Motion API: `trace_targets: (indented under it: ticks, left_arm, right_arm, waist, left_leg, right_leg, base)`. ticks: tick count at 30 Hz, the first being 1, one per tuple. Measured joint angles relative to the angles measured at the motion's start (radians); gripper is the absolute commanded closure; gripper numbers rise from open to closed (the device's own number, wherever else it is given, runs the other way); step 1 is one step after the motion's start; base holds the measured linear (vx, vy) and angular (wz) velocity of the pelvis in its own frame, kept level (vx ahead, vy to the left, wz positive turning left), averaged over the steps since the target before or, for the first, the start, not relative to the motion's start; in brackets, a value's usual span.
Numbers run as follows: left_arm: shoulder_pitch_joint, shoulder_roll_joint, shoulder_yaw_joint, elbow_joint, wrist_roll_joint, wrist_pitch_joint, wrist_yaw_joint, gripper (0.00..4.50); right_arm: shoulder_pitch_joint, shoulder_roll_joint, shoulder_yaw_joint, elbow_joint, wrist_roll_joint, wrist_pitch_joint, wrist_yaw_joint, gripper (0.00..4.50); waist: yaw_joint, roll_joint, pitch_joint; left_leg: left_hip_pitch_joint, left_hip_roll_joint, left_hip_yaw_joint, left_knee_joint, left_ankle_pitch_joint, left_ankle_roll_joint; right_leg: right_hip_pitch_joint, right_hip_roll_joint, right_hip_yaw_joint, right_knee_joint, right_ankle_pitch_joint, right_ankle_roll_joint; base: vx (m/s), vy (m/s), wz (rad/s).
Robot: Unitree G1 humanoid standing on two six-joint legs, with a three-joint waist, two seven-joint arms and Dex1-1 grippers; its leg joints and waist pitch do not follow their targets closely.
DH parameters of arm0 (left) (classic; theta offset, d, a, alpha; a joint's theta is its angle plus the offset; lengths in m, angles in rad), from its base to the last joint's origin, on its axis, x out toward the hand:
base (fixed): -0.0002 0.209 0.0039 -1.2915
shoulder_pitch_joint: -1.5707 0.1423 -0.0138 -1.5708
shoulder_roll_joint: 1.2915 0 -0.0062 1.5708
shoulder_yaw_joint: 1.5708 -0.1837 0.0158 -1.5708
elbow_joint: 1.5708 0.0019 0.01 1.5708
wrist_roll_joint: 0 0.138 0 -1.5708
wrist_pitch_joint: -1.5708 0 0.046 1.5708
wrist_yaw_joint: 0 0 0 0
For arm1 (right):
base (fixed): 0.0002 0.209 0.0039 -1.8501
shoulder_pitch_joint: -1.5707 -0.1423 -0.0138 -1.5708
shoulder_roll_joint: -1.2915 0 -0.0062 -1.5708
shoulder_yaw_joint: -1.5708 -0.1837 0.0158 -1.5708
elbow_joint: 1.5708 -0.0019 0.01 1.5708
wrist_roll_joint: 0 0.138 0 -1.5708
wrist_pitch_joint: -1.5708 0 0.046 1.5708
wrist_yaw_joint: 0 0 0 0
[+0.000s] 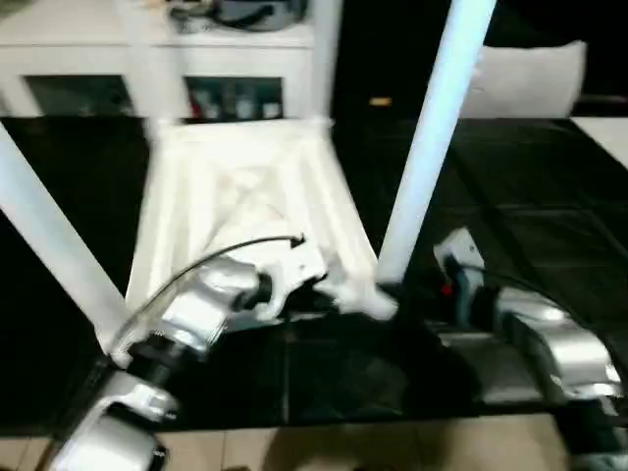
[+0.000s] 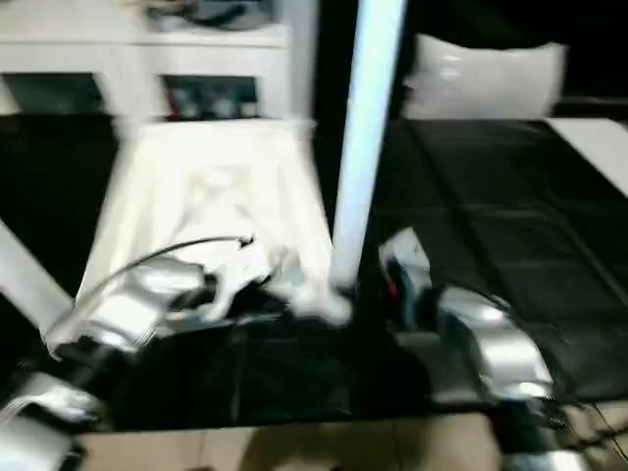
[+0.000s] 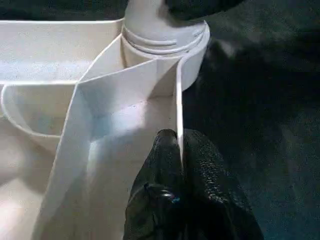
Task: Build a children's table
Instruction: Rotate leg to tighten
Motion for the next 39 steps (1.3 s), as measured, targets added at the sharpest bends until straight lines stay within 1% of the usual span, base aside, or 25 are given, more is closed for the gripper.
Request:
trace_targets:
  ticks: [2,4,5,6,8,9,12,15,16,19,23,25,26,27,28,30,31,32,34,35,36,37,39]
  left_arm:
    - [-0.001,-0.043,0.003,0.001,0.025,0.017,0.071,4.50]
    - [-0.002,-0.055,-0.001,0.002,0.028,0.018,0.102,4.50]
    - [-0.003,-0.059,-0.003,0.002,0.029,0.018,0.113,4.50]
    - [-0.004,-0.065,-0.005,0.002,0.033,0.018,0.120,4.50]
    - [-0.004,-0.068,-0.011,0.001,0.039,0.013,0.123,4.50]
    - [-0.004,-0.068,-0.014,0.001,0.039,0.008,0.123,4.50]
    - [-0.001,-0.063,-0.016,-0.006,0.036,-0.003,0.094,4.50]
    - [0.002,-0.029,-0.024,-0.011,0.015,-0.036,0.031,4.50]
    - [0.004,-0.011,-0.032,-0.012,0.010,-0.057,0.004,4.50]
    - [0.010,0.034,-0.040,-0.012,-0.002,-0.108,-0.060,4.50]
    - [0.021,0.079,-0.048,-0.019,-0.016,-0.162,-0.145,4.50]
    - [0.023,0.103,-0.061,-0.024,-0.016,-0.186,-0.183,4.50]
    - [0.022,0.131,-0.076,-0.030,-0.020,-0.214,-0.219,4.50]
    - [0.022,0.153,-0.084,-0.030,-0.021,-0.237,-0.246,4.50]
    - [0.020,0.170,-0.094,-0.030,-0.024,-0.261,-0.276,4.50]
    - [0.016,0.190,-0.102,-0.028,-0.024,-0.283,-0.316,4.50]
    - [0.010,0.198,-0.109,-0.027,-0.023,-0.297,-0.338,4.50]
    - [0.004,0.203,-0.116,-0.027,-0.023,-0.305,-0.355,4.50]
    - [0.003,0.212,-0.124,-0.027,-0.024,-0.322,-0.383,4.50]
    - [0.003,0.213,-0.126,-0.027,-0.024,-0.328,-0.392,4.50]
    - [0.002,0.216,-0.130,-0.027,-0.024,-0.337,-0.399,4.50]
    - [0.000,0.220,-0.133,-0.027,-0.025,-0.343,-0.409,4.50]
    - [-0.001,0.225,-0.135,-0.025,-0.026,-0.350,-0.420,4.50]
  right_arm:
    - [-0.008,0.037,-0.013,-0.002,-0.020,0.010,-0.092,2.57]
    - [-0.010,0.054,-0.018,-0.004,-0.028,0.003,-0.132,2.57]
    - [-0.009,0.060,-0.022,0.000,-0.029,-0.010,-0.140,2.22]
    - [-0.006,0.064,-0.029,0.002,-0.029,-0.019,-0.143,2.22]
    - [0.003,0.058,-0.038,-0.001,-0.019,-0.026,-0.128,1.87]
    - [0.008,0.050,-0.041,-0.002,-0.010,-0.025,-0.114,1.85]
    - [0.027,-0.011,-0.048,-0.023,0.023,-0.018,-0.028,1.53]
    - [0.035,-0.069,-0.043,-0.033,0.057,-0.023,0.083,1.33]
    - [0.042,-0.098,-0.035,-0.038,0.061,-0.031,0.125,1.21]
    - [0.047,-0.154,-0.006,-0.050,0.071,-0.040,0.229,1.00]
    - [0.050,-0.210,0.021,-0.080,0.092,-0.043,0.342,0.62]
    - [0.049,-0.234,0.049,-0.082,0.094,-0.064,0.385,0.62]
    - [0.049,-0.272,0.073,-0.082,0.093,-0.079,0.436,0.62]
    - [0.046,-0.296,0.084,-0.079,0.093,-0.088,0.473,0.62]
    - [0.043,-0.316,0.090,-0.077,0.093,-0.101,0.512,0.62]
    - [0.036,-0.325,0.091,-0.075,0.094,-0.111,0.556,0.62]
    - [0.032,-0.333,0.102,-0.073,0.094,-0.129,0.589,0.62]
    - [0.032,-0.342,0.114,-0.072,0.094,-0.142,0.614,0.88]
    - [0.032,-0.352,0.131,-0.071,0.094,-0.159,0.651,0.96]
    - [0.032,-0.352,0.133,-0.071,0.094,-0.165,0.661,0.96]
    - [0.032,-0.352,0.134,-0.069,0.094,-0.172,0.670,1.10]
    - [0.032,-0.353,0.135,-0.067,0.095,-0.178,0.679,1.35]
    - [0.032,-0.357,0.146,-0.063,0.098,-0.185,0.687,1.40]
  waist:
    - [0.000,0.002,-0.002]
    - [0.002,0.004,-0.002]
    - [0.003,0.004,-0.003]
    - [0.006,0.004,-0.003]
    - [0.011,0.006,-0.003]
    - [0.013,0.007,-0.003]
    - [0.022,0.009,-0.003]
    - [0.036,0.009,-0.003]
    - [0.043,0.009,-0.003]
    - [0.052,0.009,-0.003]
    - [0.066,0.009,-0.003]
    - [0.072,0.009,-0.003]
    - [0.077,0.009,-0.003]
    - [0.079,0.008,-0.002]
    - [0.082,0.008,-0.002]
    - [0.084,0.008,-0.002]
    - [0.087,0.008,-0.002]
    - [0.091,0.008,-0.002]
    - [0.099,0.007,-0.002]
    - [0.100,0.007,-0.002]
    - [0.101,0.007,-0.002]
    - [0.101,0.007,-0.002]
    - [0.100,0.007,-0.002]
  left_leg:
    - [0.000,0.000,0.000,0.000,-0.001,0.002]
    - [0.000,-0.001,0.000,-0.001,-0.001,0.003]
    - [0.000,-0.001,0.000,-0.002,-0.001,0.004]
    - [-0.001,-0.001,0.000,-0.002,0.000,0.006]
    - [-0.001,-0.001,0.000,-0.004,0.001,0.008]
    - [-0.001,-0.001,0.000,-0.004,0.001,0.009]
    - [-0.001,-0.001,0.000,-0.006,0.001,0.009]
    - [-0.004,-0.001,0.000,-0.007,0.001,0.009]
    - [-0.006,-0.001,0.000,-0.007,0.001,0.009]
    - [-0.006,-0.001,0.000,-0.006,0.002,0.009]
    - [-0.003,-0.001,0.000,-0.004,0.001,0.009]
    - [-0.003,-0.001,0.000,-0.004,0.001,0.009]
    - [-0.003,-0.001,0.000,-0.004,0.001,0.009]
    - [-0.002,-0.001,0.000,-0.004,0.001,0.009]
    - [-0.002,-0.001,0.000,-0.004,0.001,0.009]
    - [-0.001,-0.001,0.000,-0.004,0.001,0.009]
    - [-0.001,-0.001,0.000,-0.004,0.001,0.009]
    - [-0.001,-0.001,0.000,-0.004,0.001,0.009]
    - [-0.001,-0.001,0.000,-0.004,0.001,0.009]
    - [-0.001,-0.001,0.000,-0.004,0.001,0.009]
    - [-0.002,-0.001,0.000,-0.004,0.001,0.009]
    - [-0.001,-0.001,0.000,-0.004,0.001,0.009]
    - [-0.001,-0.001,0.000,-0.004,0.001,0.009]
  right_leg:
    - [0.001,0.000,0.000,-0.001,0.000,0.000]
    - [0.001,0.000,0.000,-0.001,0.000,0.000]
    - [0.001,0.000,0.000,-0.002,0.000,0.000]
    - [0.000,0.000,0.000,-0.002,0.000,0.000]
    - [0.000,0.000,0.000,-0.002,0.000,0.001]
    - [0.000,0.000,0.000,-0.003,0.000,0.001]
    - [0.000,0.000,0.000,-0.003,-0.001,0.002]
    - [-0.005,0.000,0.000,-0.002,-0.001,0.002]
    - [-0.007,0.000,0.000,-0.001,-0.001,0.001]
    - [-0.007,0.000,0.000,-0.001,0.000,0.001]
    - [-0.007,0.000,0.001,-0.001,0.000,0.001]
    - [-0.007,-0.001,0.001,-0.001,0.000,0.001]
    - [-0.007,-0.001,0.001,-0.001,0.000,0.001]
    - [-0.006,-0.001,0.001,-0.001,0.000,0.001]
    - [-0.006,-0.001,0.001,-0.001,0.000,0.001]
    - [-0.006,-0.001,0.001,-0.001,0.000,0.001]
    - [-0.006,-0.001,0.001,-0.001,0.000,0.001]
    - [-0.005,-0.001,0.001,-0.001,0.000,0.001]
    - [-0.005,-0.001,0.002,-0.001,0.000,0.001]
    - [-0.005,-0.001,0.001,-0.001,0.000,0.001]
    - [-0.005,-0.001,0.001,-0.001,0.000,0.001]
    - [-0.006,-0.001,0.001,0.000,0.000,0.001]
    - [-0.005,-0.001,0.001,0.000,0.000,0.001]
  base:
    - [0.000,0.000,0.00]
    - [0.000,0.000,0.00]
    - [0.000,0.000,0.00]
    - [0.000,0.000,0.00]
    - [0.000,0.000,0.00]
    - [0.000,0.000,0.00]
    - [0.000,0.000,0.00]
    - [0.000,0.000,0.00]
    - [0.000,0.000,0.00]
    - [0.000,0.000,0.00]
    - [0.000,0.000,0.00]
    - [0.000,0.000,0.00]
    - [0.000,0.000,0.00]
    - [0.000,0.000,0.00]
    - [0.000,0.000,0.00]
    - [0.000,0.000,0.00]
    - [0.000,0.000,0.00]
    - [0.000,0.000,0.00]
    - [0.000,0.000,0.00]
    - [0.000,0.000,0.00]
    - [0.000,0.000,0.00]
    - [0.000,0.000,0.00]
    - [0.000,0.000,0.00]
